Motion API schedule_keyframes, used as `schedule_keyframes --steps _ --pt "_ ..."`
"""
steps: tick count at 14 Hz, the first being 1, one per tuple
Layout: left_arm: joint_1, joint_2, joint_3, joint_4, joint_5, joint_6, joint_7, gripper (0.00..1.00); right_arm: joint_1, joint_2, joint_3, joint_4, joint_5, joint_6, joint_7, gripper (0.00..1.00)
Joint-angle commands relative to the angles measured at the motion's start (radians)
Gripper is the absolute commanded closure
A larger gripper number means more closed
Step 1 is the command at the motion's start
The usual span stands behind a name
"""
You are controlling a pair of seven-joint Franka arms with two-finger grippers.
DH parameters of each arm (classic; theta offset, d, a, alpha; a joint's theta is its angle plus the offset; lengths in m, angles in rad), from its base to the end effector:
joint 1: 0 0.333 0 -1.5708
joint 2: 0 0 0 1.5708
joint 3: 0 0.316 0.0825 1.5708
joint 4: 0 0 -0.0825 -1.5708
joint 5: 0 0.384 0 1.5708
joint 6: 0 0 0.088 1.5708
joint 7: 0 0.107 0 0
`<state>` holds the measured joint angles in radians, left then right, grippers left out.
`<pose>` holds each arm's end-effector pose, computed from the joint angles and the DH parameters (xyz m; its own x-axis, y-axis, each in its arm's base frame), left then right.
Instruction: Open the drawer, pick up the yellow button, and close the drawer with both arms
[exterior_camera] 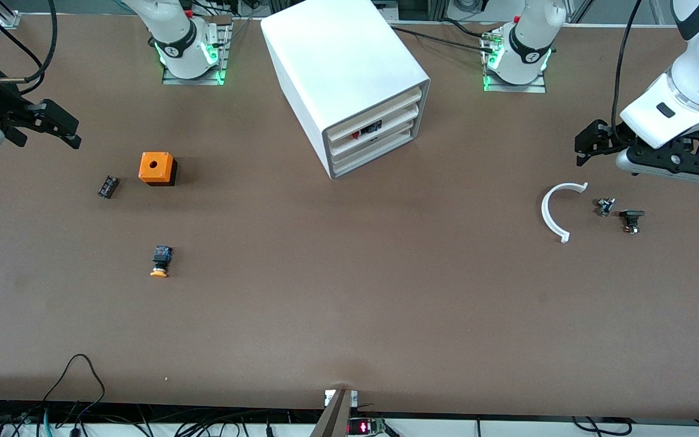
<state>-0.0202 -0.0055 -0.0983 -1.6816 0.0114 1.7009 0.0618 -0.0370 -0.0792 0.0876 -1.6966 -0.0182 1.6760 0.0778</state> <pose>0.5581 -0.0655 0.5863 0.9832 -0.1808 0.0240 -0.1805 -0.9835 -0.0134 0.5382 0.0273 0.6173 0.9979 -0.0252 0.0600 -0.0265 -0.9994 0.0205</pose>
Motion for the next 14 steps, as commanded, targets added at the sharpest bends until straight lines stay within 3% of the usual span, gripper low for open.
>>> schedule_keyframes --steps 1,7,14 --pt "-0.053 -0.018 0.069 -0.015 -0.030 -0.004 0.015 0.00 -0.004 -0.014 0.001 -0.014 0.033 0.002 -0.003 0.00" --pt "-0.044 -0.022 0.052 0.017 -0.014 -0.110 -0.049 0.00 -0.006 -0.005 0.000 0.006 0.073 -0.007 0.000 0.00" --pt "-0.038 -0.022 0.040 0.017 -0.014 -0.124 -0.057 0.00 -0.004 -0.005 0.001 0.006 0.070 -0.007 0.002 0.00"
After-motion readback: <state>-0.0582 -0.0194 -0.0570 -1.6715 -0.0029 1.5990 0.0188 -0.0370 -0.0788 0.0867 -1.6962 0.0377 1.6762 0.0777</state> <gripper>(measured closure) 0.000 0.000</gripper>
